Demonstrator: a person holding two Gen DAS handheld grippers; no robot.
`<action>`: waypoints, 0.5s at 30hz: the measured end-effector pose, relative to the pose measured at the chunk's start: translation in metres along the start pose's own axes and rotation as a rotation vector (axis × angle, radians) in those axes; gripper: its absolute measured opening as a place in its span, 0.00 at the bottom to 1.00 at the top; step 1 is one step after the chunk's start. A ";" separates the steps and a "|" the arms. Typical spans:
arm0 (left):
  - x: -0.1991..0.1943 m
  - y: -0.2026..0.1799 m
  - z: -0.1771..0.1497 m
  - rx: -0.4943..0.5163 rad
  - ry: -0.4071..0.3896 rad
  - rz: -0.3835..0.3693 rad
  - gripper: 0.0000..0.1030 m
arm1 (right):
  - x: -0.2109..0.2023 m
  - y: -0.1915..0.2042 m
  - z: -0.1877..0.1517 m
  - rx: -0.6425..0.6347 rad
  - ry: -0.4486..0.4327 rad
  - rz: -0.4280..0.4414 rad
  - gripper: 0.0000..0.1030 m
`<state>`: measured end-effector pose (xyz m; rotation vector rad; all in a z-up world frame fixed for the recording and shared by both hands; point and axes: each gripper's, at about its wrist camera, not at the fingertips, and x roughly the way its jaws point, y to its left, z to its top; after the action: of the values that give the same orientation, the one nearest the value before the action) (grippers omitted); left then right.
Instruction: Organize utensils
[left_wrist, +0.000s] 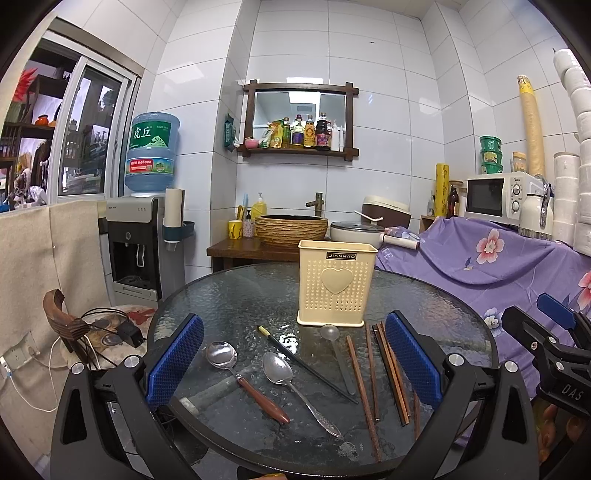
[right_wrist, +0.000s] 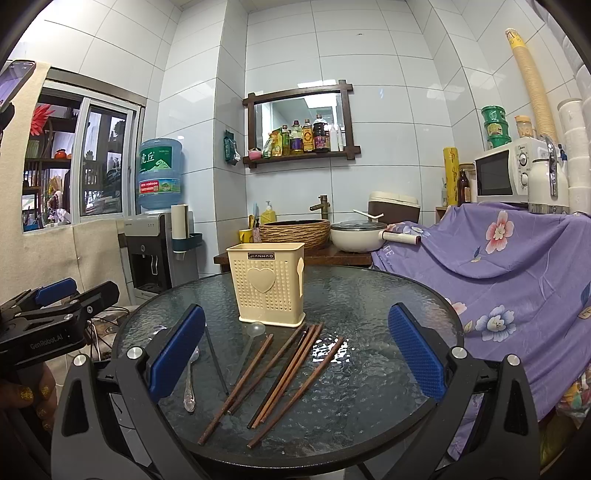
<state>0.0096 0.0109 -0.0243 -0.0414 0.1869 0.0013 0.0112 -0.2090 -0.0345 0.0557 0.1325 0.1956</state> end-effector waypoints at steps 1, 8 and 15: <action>0.000 -0.001 0.002 0.001 0.001 0.000 0.94 | 0.000 0.000 0.000 0.000 0.000 0.001 0.95; 0.000 -0.001 0.001 0.001 0.002 0.000 0.94 | 0.002 0.001 0.001 0.000 0.001 0.001 0.95; 0.001 -0.002 0.003 0.001 0.004 0.001 0.94 | 0.002 0.001 0.002 -0.002 0.002 0.001 0.95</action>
<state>0.0106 0.0093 -0.0218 -0.0407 0.1911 0.0024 0.0135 -0.2080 -0.0331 0.0539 0.1344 0.1966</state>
